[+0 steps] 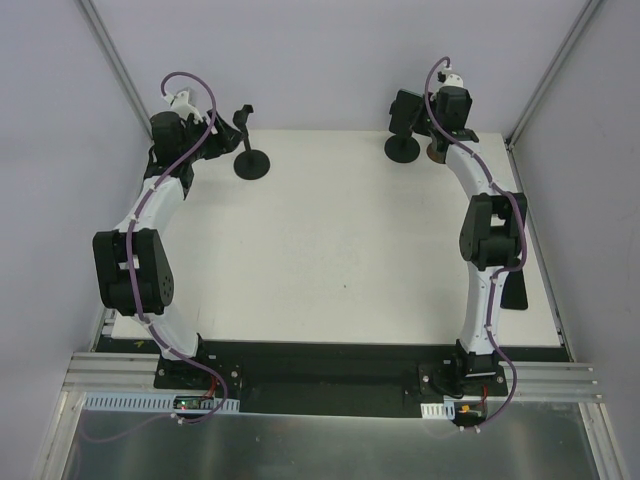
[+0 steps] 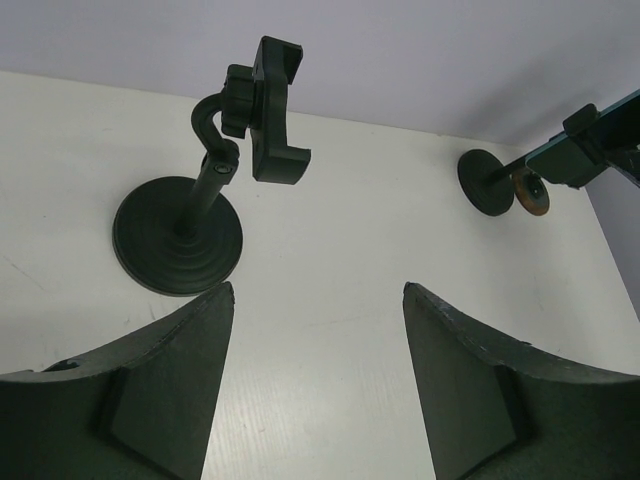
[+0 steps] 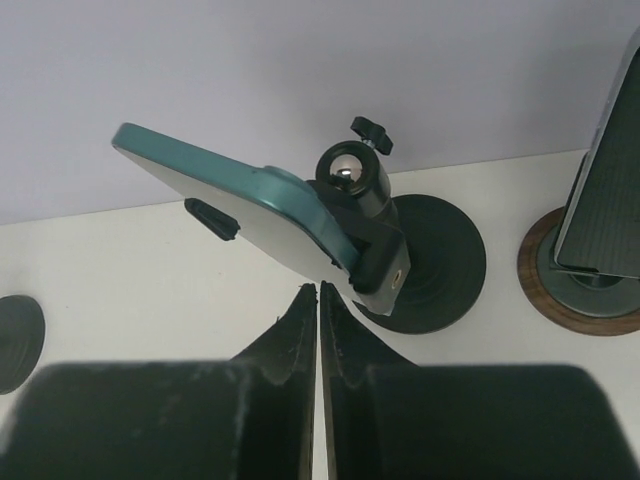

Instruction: Place the phone on the phone stand

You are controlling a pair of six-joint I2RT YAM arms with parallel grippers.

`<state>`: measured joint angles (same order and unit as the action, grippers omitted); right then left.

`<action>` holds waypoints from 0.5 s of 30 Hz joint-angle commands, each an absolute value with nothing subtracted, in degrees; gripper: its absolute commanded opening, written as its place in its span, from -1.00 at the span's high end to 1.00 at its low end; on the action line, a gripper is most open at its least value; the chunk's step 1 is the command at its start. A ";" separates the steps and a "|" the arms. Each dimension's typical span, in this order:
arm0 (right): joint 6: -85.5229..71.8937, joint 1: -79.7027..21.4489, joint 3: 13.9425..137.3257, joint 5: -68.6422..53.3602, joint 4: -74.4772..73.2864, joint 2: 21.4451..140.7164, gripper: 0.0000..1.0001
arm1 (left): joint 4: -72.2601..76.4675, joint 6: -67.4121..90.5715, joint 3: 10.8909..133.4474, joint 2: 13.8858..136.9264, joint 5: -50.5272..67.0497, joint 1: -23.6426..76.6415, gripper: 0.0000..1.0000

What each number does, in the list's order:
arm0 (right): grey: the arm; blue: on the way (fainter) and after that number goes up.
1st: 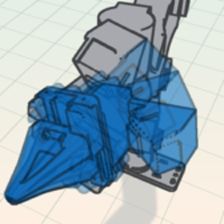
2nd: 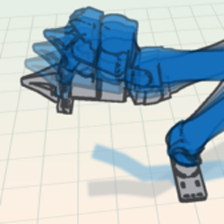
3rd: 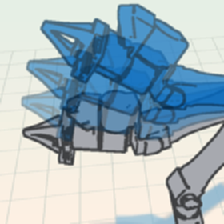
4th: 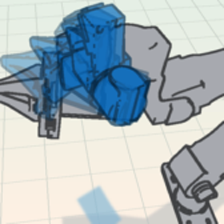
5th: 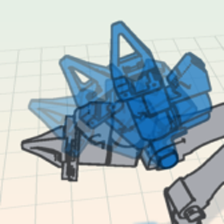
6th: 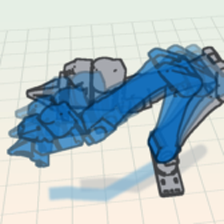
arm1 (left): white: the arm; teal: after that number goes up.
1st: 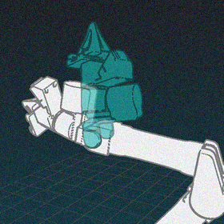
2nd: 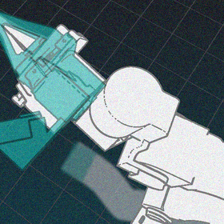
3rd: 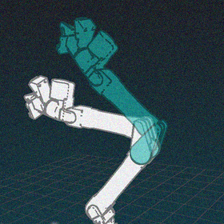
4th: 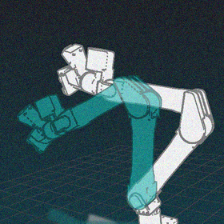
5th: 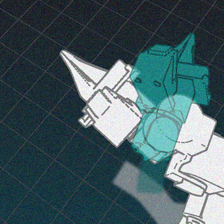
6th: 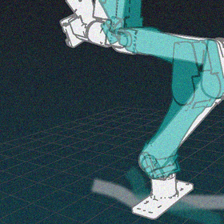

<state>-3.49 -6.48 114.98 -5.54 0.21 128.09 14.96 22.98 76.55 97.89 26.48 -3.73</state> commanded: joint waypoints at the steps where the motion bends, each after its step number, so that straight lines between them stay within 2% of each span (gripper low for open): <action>1: -1.85 -6.68 117.25 -2.20 0.35 127.18 0.92 | 17.93 22.59 76.03 97.03 27.69 -3.34 -0.34; 9: -0.88 -6.68 116.72 -0.35 0.44 126.65 0.91 | 15.13 19.35 77.34 97.47 24.88 -1.85 -0.52; 15: -0.88 -6.68 115.84 3.07 0.26 125.86 0.89 | 13.27 17.23 78.40 97.82 22.33 -0.62 -0.45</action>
